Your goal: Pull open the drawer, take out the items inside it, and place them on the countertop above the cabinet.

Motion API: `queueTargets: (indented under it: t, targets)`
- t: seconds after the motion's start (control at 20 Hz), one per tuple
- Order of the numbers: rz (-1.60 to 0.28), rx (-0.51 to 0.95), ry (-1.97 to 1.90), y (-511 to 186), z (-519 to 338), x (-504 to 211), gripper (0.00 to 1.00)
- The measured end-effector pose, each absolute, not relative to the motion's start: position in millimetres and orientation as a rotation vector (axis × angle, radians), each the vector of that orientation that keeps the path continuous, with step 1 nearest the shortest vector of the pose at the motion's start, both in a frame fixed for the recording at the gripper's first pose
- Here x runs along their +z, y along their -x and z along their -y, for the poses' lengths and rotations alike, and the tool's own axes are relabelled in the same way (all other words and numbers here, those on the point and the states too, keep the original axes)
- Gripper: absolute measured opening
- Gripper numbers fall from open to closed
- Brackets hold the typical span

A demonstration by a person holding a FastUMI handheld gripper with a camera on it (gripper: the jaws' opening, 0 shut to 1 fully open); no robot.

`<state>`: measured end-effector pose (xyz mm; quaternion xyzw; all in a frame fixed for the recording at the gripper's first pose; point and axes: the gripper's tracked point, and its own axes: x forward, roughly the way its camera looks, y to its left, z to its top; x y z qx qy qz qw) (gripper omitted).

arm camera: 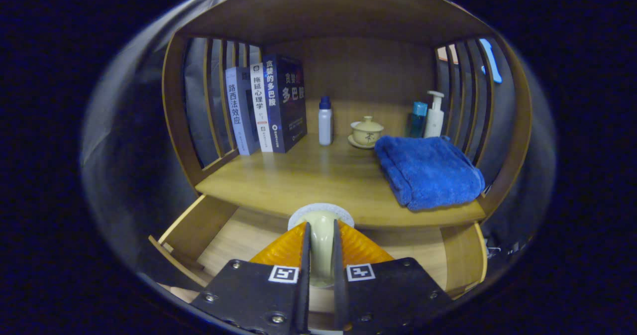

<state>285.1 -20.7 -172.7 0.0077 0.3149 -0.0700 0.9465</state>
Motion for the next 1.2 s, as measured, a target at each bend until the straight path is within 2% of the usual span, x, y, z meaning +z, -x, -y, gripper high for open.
queueTargets:
  t: [0.3,1.2]
  targets:
    - [-0.574,-0.186,0.043,-318.7,25.0,-168.2,0.21]
    - [-0.565,-0.303,0.020,-392.1,42.2,-190.7,0.21]
